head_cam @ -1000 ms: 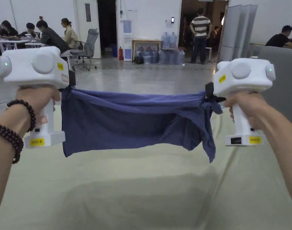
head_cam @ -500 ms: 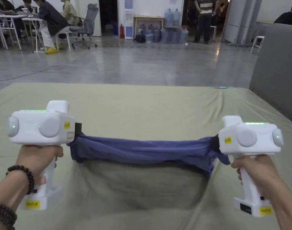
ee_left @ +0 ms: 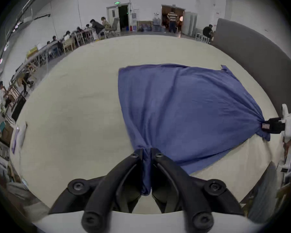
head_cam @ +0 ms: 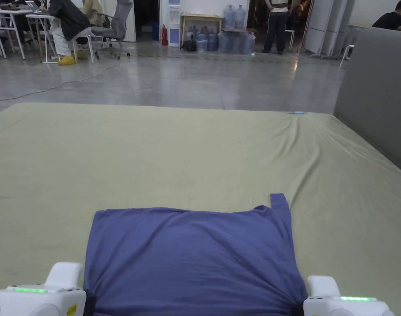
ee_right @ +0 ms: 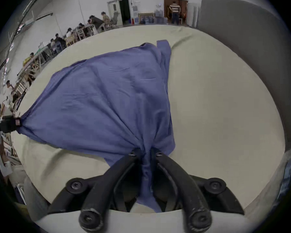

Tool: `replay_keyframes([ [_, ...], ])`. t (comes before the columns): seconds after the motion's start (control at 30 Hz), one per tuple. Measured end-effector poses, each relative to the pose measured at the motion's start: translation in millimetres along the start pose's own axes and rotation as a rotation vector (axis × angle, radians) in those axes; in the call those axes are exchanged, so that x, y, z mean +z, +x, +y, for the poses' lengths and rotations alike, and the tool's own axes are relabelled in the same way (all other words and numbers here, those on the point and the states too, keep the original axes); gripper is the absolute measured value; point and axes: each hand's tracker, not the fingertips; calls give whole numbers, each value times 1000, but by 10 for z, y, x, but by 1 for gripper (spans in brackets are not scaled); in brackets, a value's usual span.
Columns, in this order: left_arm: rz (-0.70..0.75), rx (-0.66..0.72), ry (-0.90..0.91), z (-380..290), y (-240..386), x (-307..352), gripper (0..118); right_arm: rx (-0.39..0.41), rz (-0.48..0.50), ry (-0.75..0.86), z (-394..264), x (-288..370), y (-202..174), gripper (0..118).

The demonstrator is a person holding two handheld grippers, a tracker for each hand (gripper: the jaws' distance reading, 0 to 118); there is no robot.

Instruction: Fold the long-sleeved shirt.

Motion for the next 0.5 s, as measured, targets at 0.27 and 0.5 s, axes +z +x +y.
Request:
replay_keyframes([
  [0.27,-5,-47,62,127,197,566,101,-7,-58,249,160,743,25,68],
  [0.5,-13,-31,99,548,428,678,0,21,-44,189,145,479,-85,0],
])
